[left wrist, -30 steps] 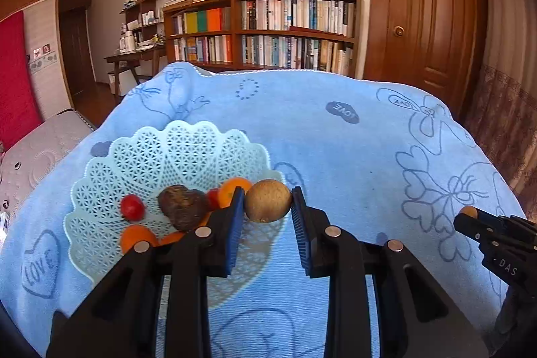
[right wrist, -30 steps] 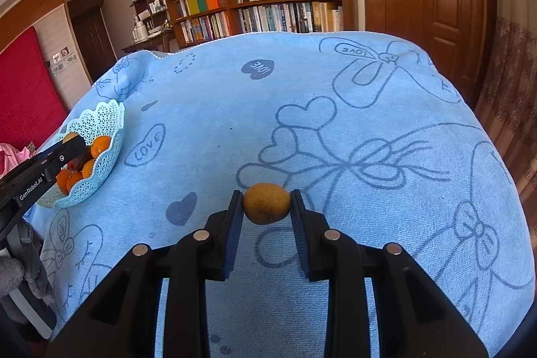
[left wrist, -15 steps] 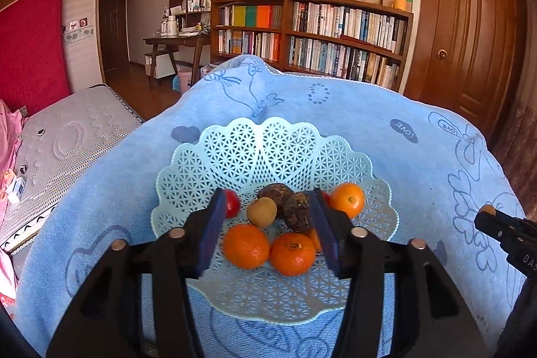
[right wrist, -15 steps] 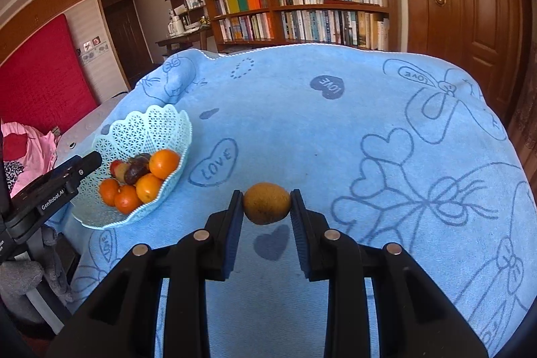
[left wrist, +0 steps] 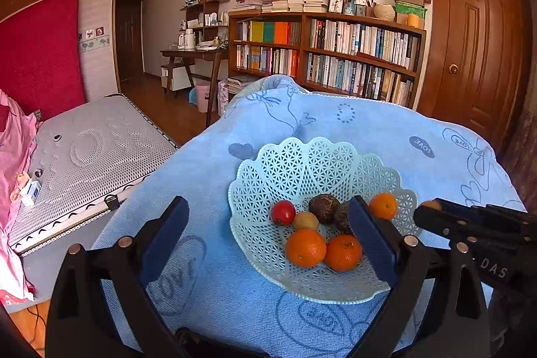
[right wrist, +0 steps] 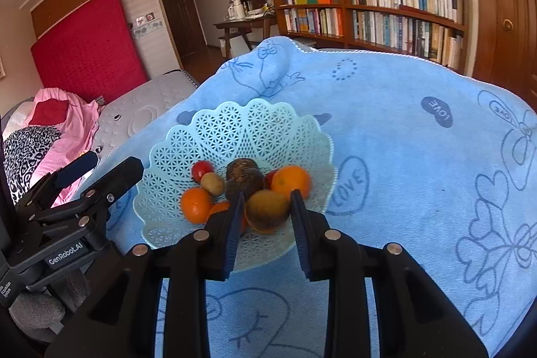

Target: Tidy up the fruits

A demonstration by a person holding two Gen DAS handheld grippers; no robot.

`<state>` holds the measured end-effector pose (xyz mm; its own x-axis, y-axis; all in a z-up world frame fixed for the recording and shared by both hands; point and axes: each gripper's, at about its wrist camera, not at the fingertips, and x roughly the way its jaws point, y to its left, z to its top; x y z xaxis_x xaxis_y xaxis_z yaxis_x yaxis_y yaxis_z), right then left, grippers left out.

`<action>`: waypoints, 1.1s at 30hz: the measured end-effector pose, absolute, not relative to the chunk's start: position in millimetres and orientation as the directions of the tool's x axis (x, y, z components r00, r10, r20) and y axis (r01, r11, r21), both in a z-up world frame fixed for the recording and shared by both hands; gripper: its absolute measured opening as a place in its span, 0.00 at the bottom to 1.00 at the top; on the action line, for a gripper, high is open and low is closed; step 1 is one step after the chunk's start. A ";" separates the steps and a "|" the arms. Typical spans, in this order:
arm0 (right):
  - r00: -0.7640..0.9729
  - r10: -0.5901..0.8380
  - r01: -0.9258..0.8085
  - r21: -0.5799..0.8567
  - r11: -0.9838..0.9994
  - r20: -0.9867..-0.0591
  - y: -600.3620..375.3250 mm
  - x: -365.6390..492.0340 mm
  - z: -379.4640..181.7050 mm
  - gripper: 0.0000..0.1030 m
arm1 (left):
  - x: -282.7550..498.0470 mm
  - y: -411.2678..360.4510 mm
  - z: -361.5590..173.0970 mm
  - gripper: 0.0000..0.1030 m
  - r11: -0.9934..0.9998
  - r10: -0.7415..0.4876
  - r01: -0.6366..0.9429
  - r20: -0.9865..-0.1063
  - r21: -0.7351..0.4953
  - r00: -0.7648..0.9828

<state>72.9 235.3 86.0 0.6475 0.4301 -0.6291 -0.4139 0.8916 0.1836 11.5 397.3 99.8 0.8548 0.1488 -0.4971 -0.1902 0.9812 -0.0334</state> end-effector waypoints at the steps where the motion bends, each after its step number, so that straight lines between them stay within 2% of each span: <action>1: 0.640 0.434 -0.419 0.185 0.889 -0.634 240.2 73.1 84.2 0.28 | 11.1 397.6 99.8 0.94 0.982 0.152 -0.189 -0.498 -0.024 0.853; 4: 0.625 0.444 -0.435 0.187 0.881 -0.642 250.4 70.4 80.1 0.30 | 11.6 399.5 99.0 0.96 0.982 0.159 -0.189 -0.509 -0.008 0.846; 5: 0.624 0.444 -0.436 0.185 0.881 -0.643 251.0 69.1 78.2 0.38 | 11.8 401.1 99.2 0.97 0.981 0.162 -0.194 -0.512 -0.009 0.844; 6: 0.629 0.440 -0.434 0.180 0.883 -0.641 250.3 67.3 76.9 0.53 | 11.7 402.8 99.7 0.97 0.980 0.167 -0.201 -0.512 -0.011 0.843; 8: 0.660 0.409 -0.416 0.146 0.897 -0.631 247.6 61.3 75.8 0.69 | 10.9 405.9 101.2 0.97 0.975 0.191 -0.222 -0.505 -0.003 0.842; 10: 0.681 0.387 -0.415 0.108 0.904 -0.622 245.3 54.2 75.7 0.72 | 10.3 407.2 102.3 0.97 0.973 0.209 -0.230 -0.500 0.020 0.840; 12: 0.703 0.360 -0.409 0.065 0.910 -0.614 244.4 46.9 76.4 0.84 | 10.2 407.8 102.8 0.97 0.971 0.224 -0.235 -0.497 0.041 0.838; 15: 0.739 0.321 -0.398 0.002 0.918 -0.592 244.1 35.7 78.8 0.95 | 8.3 407.0 103.5 0.97 0.971 0.230 -0.234 -0.495 0.055 0.838; 23: 0.778 0.213 -0.352 -0.129 0.927 -0.590 248.4 25.1 73.7 0.95 | -5.0 406.4 102.2 0.97 0.961 0.277 -0.252 -0.482 0.118 0.831; 33: 0.815 0.178 -0.339 -0.206 0.918 -0.551 255.8 9.5 74.3 0.95 | -16.2 406.8 94.8 0.97 0.947 0.318 -0.249 -0.485 0.203 0.815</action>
